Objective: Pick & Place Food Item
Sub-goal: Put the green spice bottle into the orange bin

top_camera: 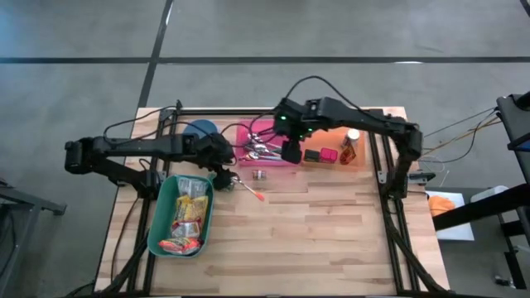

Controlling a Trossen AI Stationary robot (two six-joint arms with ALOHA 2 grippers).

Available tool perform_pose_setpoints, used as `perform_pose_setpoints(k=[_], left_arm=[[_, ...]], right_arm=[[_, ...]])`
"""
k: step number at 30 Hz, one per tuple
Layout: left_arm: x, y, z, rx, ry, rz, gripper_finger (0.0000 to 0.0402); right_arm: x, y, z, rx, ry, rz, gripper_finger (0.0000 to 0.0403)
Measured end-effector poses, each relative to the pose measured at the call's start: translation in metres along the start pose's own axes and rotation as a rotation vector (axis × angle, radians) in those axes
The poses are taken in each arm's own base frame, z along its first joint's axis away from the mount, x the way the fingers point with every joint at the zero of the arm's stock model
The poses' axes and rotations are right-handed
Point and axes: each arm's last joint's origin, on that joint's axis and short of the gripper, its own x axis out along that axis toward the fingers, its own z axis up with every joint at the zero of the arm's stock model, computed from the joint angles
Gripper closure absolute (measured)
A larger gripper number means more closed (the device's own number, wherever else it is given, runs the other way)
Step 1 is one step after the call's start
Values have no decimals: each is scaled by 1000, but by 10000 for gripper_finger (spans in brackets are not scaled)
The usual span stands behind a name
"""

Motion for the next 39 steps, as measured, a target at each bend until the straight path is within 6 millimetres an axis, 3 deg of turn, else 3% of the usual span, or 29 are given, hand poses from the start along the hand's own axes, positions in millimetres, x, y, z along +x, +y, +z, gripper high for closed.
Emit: perform_pose_setpoints(k=[7, 14, 22, 27, 39], left_arm=[[1, -17, -5, 248, 24, -11, 135], [3, -38, -12, 506, 39, 80, 135], [32, -44, -21, 571, 201, 72, 136], [48, -46, -21, 581, 320, 60, 136], [79, -51, -13, 692, 470, 30, 135]], right_arm=[[-15, 4, -41, 70, -119, 0, 197], [-9, 8, -79, 155, -232, 21, 197], [4, 14, -110, 255, -410, 53, 197], [8, 15, -123, 282, -481, 67, 197], [19, 18, -132, 253, -485, 69, 197]])
